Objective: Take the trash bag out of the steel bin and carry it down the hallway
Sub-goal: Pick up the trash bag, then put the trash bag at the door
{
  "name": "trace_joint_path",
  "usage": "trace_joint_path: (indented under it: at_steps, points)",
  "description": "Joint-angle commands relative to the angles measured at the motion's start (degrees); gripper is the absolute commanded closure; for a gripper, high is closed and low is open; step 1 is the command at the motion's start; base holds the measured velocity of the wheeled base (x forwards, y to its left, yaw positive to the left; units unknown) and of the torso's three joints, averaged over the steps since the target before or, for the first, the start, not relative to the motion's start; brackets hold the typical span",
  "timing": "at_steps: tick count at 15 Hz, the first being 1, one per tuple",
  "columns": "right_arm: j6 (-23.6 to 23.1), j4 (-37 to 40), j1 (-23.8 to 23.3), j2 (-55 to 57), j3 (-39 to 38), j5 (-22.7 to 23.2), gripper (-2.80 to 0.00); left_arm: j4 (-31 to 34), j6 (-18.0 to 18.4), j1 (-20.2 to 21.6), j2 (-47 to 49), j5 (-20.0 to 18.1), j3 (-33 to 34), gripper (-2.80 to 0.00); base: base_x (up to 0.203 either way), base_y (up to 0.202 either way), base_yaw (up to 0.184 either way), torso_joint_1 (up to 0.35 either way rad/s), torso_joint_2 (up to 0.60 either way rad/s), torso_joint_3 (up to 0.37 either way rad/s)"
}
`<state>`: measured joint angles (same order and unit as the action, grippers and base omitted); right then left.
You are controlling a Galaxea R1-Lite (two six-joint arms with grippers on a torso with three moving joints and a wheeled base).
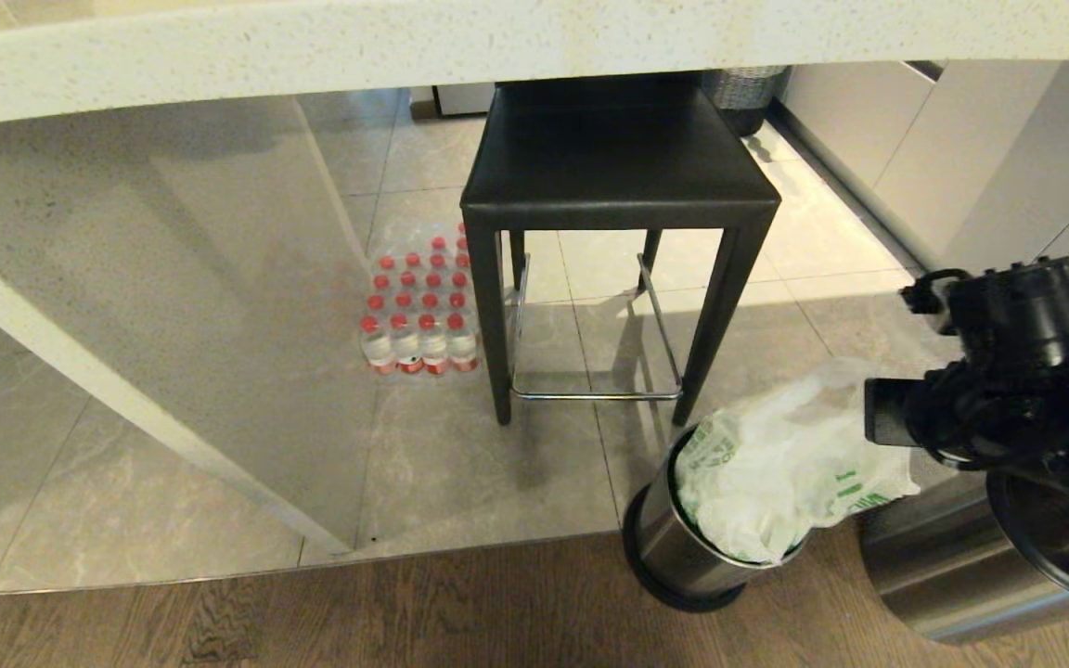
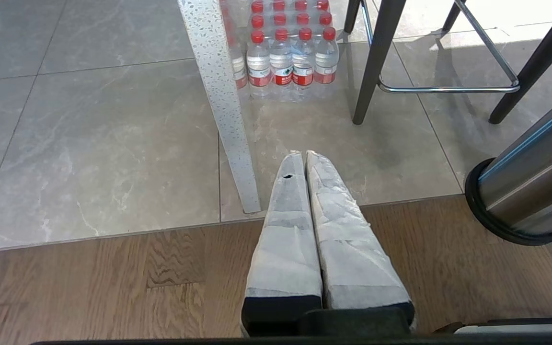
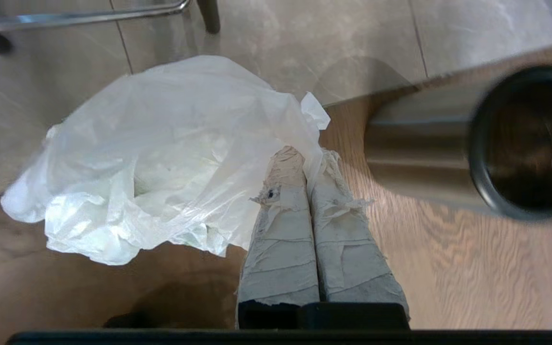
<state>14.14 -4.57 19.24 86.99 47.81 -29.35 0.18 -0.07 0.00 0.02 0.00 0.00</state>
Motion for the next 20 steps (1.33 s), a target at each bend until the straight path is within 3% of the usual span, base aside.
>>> trace_joint_path:
  at_steps: [1, 6, 10, 14, 17, 19, 20]
  points:
    - [2.4, 3.7, 0.0, -11.2, -1.3, -0.2, 0.00, 0.0, 0.0, 0.0, 0.0, 0.1, 0.0, 0.00, 0.000, 0.000, 0.000, 0.000, 0.00, 0.000]
    - [3.4, 12.3, -1.4, -30.0, -10.7, 2.0, 0.00, 0.0, 0.0, 0.0, 0.0, 0.0, 0.0, 0.00, 0.000, 0.000, 0.000, 0.000, 0.00, 0.000]
    - [-5.7, 13.2, -7.9, -50.8, -27.3, 8.5, 0.00, 0.0, 0.0, 0.0, 0.0, 0.0, 0.0, 0.00, 0.000, 0.000, 0.000, 0.000, 0.00, 0.000]
    - [-12.5, 14.9, -14.3, -67.9, -36.7, 18.2, 0.00, 0.0, 0.0, 0.0, 0.0, 0.0, 0.0, 0.00, 0.000, 0.000, 0.000, 0.000, 0.00, 0.000]
    - [-10.2, 15.6, -15.4, -70.6, -39.5, 17.4, 0.00, 0.0, 0.0, 0.0, 0.0, 0.0, 0.0, 0.00, 0.000, 0.000, 0.000, 0.000, 0.00, 0.000]
    - [-10.9, 13.7, -12.8, -70.0, -39.6, 17.7, 0.00, 0.0, 0.0, 0.0, 0.0, 0.0, 0.0, 0.00, 0.000, 0.000, 0.000, 0.000, 0.00, 0.000]
    - [-10.9, 14.0, -13.6, -70.3, -40.1, 18.6, 0.00, 0.0, 0.0, 0.0, 0.0, 0.0, 0.0, 0.00, 0.000, 0.000, 0.000, 0.000, 0.00, 0.000]
